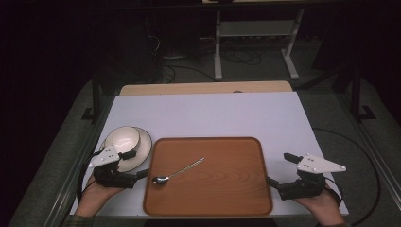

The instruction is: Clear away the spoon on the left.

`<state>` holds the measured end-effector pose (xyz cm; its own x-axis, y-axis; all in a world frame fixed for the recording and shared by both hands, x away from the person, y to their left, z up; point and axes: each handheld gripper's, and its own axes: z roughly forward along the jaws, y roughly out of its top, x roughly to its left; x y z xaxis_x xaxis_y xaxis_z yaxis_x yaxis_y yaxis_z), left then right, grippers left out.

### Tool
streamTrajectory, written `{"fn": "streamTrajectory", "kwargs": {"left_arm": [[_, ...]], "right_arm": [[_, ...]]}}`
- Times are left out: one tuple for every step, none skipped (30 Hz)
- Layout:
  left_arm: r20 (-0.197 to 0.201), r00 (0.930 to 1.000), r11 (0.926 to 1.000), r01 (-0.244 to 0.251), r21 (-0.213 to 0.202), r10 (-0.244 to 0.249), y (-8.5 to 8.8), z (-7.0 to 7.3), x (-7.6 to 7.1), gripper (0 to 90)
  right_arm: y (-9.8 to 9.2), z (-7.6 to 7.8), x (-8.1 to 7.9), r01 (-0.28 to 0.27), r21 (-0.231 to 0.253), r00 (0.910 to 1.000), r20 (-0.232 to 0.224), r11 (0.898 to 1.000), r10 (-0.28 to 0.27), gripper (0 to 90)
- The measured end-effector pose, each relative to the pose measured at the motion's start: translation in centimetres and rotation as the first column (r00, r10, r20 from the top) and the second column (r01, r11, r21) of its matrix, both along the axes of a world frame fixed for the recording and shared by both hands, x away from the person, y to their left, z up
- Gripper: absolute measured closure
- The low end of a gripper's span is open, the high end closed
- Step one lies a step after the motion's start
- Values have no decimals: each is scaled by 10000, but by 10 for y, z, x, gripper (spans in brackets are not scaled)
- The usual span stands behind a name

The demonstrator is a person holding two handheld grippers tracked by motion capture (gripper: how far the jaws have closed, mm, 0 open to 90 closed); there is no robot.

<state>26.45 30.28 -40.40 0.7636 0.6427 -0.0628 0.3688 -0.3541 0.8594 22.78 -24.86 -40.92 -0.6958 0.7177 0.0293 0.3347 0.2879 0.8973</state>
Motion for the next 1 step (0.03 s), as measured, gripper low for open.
{"fn": "streamTrajectory", "kwargs": {"left_arm": [[5,10000,10000,-2,-14,2,0,0,0,136]], "right_arm": [[0,0,0,2,3,10000,3,10000,-2,0]]}}
